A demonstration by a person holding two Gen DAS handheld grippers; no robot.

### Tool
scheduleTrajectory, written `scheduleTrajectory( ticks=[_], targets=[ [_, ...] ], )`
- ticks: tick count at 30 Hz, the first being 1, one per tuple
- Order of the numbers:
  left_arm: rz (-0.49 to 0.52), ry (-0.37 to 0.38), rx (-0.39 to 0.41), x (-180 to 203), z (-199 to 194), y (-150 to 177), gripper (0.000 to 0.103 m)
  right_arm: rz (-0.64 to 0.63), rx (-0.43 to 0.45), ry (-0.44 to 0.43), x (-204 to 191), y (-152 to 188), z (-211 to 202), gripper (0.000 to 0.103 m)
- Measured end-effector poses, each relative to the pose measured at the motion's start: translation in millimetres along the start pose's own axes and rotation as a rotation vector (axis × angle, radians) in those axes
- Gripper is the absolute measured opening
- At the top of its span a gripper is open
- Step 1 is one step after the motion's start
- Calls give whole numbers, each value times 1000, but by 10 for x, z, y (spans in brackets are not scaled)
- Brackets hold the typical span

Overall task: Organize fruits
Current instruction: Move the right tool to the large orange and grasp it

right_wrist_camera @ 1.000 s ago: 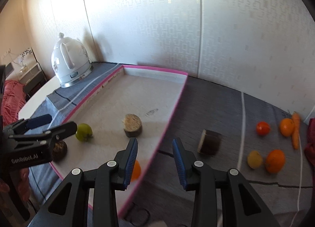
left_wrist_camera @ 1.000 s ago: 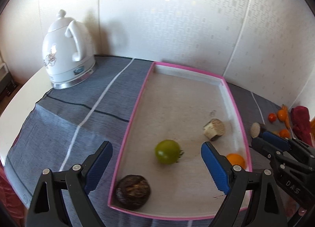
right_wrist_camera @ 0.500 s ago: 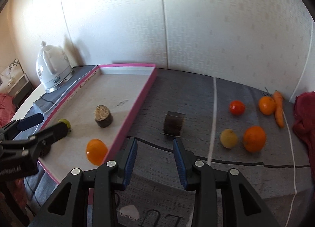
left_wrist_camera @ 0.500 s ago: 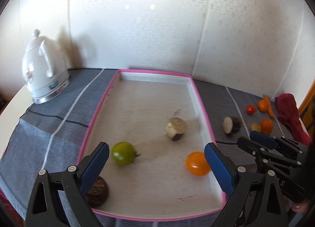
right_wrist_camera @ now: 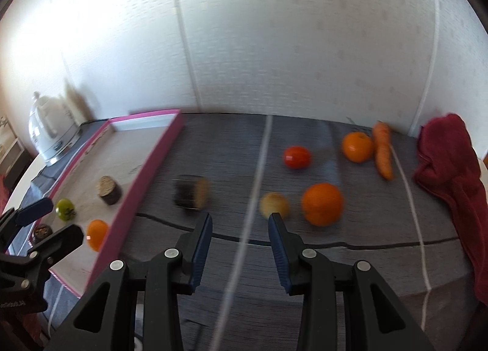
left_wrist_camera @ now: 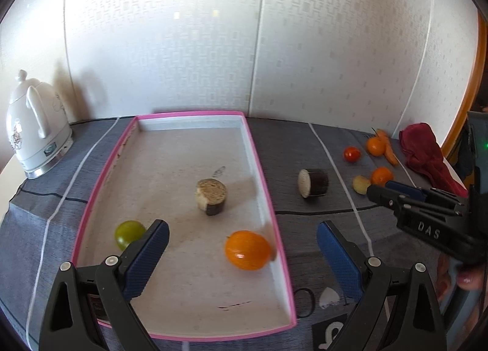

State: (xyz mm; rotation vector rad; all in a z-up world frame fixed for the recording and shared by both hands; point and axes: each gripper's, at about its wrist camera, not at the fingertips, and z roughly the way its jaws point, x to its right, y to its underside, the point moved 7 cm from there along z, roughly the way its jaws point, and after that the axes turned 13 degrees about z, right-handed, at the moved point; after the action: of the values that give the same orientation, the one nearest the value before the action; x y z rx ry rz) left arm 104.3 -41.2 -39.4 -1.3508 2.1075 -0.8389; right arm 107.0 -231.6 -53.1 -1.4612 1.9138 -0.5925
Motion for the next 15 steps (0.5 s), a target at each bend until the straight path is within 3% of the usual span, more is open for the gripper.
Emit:
scheduleTrajectory(
  ticks=[15],
  targets=[
    [84,64,10,425,60,-33,98,71,-1,90,511,-128,51,39]
  ],
)
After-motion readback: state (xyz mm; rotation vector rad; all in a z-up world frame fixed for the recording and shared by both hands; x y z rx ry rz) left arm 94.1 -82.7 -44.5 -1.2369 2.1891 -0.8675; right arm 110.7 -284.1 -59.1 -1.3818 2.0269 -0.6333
